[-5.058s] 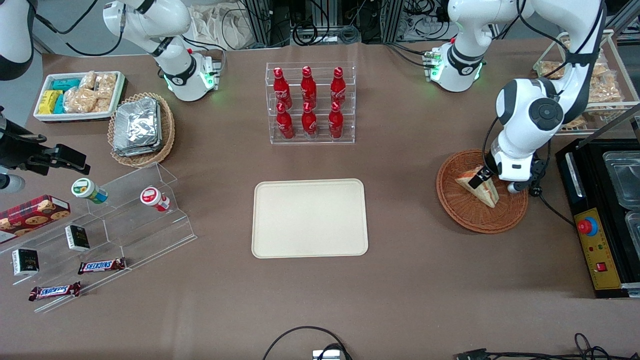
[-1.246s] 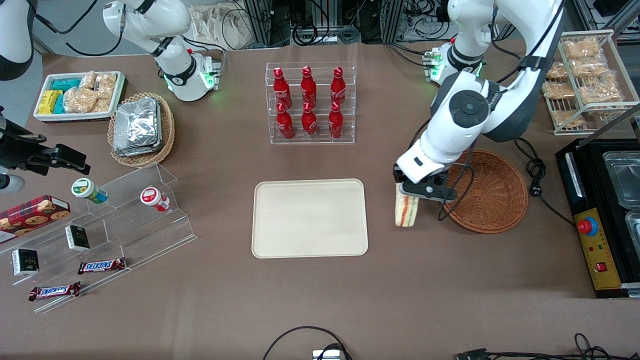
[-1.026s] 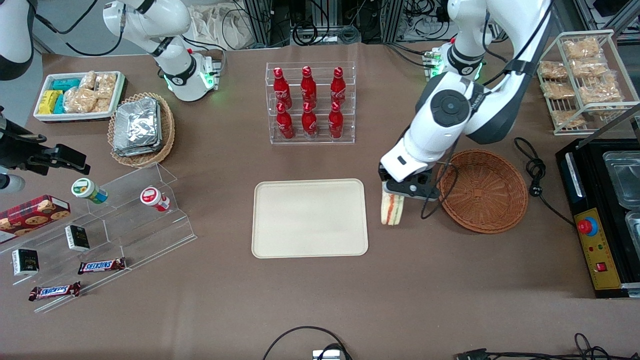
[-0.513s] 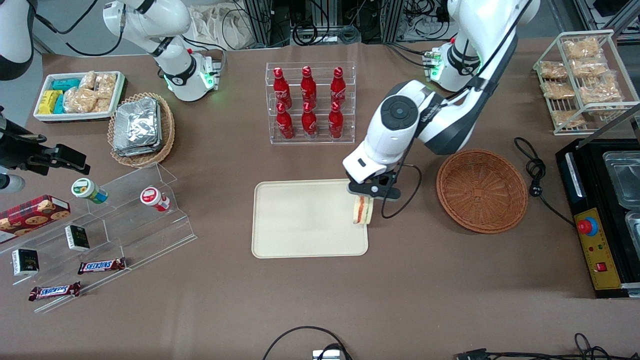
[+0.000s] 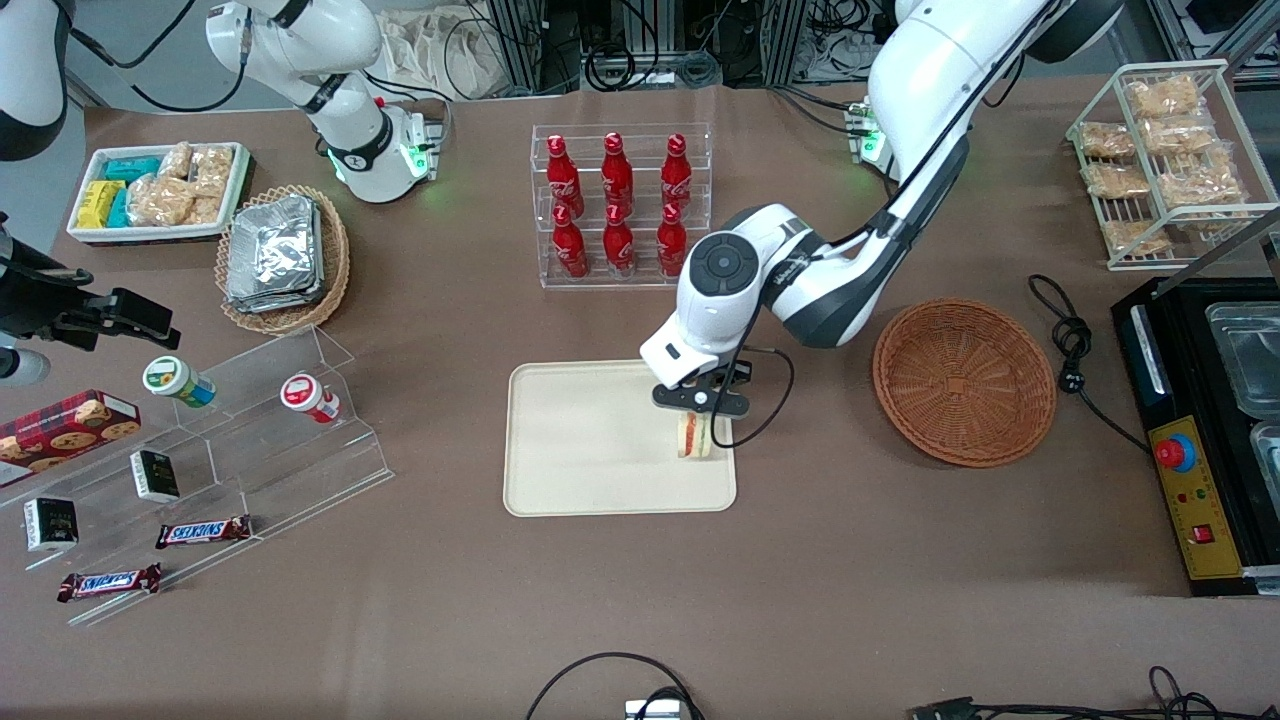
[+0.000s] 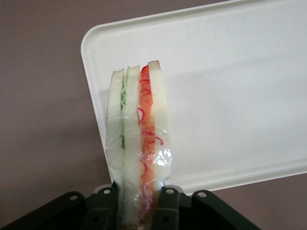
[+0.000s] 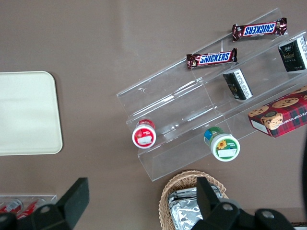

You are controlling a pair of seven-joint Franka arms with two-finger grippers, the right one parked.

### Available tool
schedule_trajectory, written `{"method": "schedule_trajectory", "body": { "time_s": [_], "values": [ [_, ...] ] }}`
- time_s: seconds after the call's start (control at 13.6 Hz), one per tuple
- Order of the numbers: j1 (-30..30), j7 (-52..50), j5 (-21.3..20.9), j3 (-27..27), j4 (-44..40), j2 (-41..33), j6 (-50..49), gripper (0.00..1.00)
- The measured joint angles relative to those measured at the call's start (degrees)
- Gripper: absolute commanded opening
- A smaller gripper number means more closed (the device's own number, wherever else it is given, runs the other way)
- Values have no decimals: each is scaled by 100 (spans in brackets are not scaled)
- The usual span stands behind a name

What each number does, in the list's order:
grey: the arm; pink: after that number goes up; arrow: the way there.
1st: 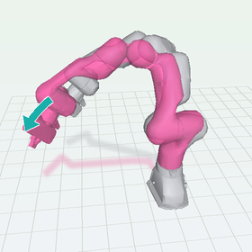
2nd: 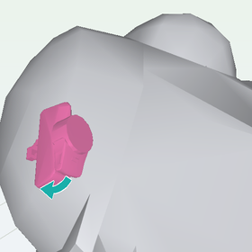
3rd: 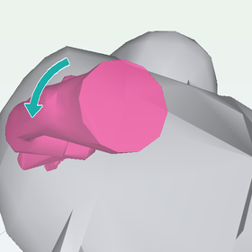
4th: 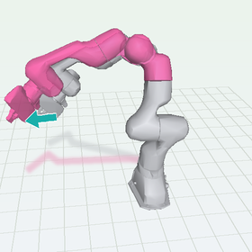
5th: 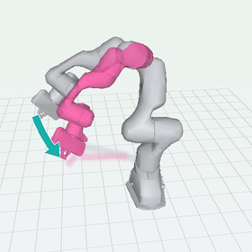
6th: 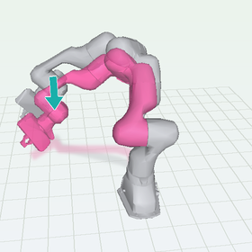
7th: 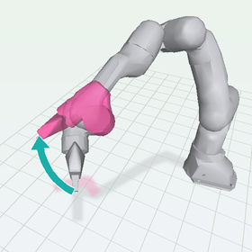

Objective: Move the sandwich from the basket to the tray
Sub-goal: 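Carry the sandwich with the left gripper over the cream tray, then lower the sandwich onto the tray and open the left gripper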

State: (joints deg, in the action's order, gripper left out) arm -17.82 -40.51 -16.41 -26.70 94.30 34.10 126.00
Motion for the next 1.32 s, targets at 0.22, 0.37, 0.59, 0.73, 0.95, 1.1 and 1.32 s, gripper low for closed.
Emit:
{"method": "schedule_trajectory", "body": {
  "time_s": [0.22, 0.37, 0.59, 0.73, 0.95, 1.1, 1.32],
  "values": [
    [-71, -64, -7, 3, -184, 281, 0, 25],
    [-101, -81, -14, 6, -243, 422, 0, 25],
    [-155, -202, -227, 8, -263, 568, 0, 25],
    [-205, -476, -531, 8, -266, 670, 0, 25],
    [-222, -575, -626, 12, -276, 765, 1, 27],
    [-222, -577, -628, 18, -285, 808, 1, 35],
    [-222, -581, -630, 17, -303, 826, 1, 87]
  ]
}}
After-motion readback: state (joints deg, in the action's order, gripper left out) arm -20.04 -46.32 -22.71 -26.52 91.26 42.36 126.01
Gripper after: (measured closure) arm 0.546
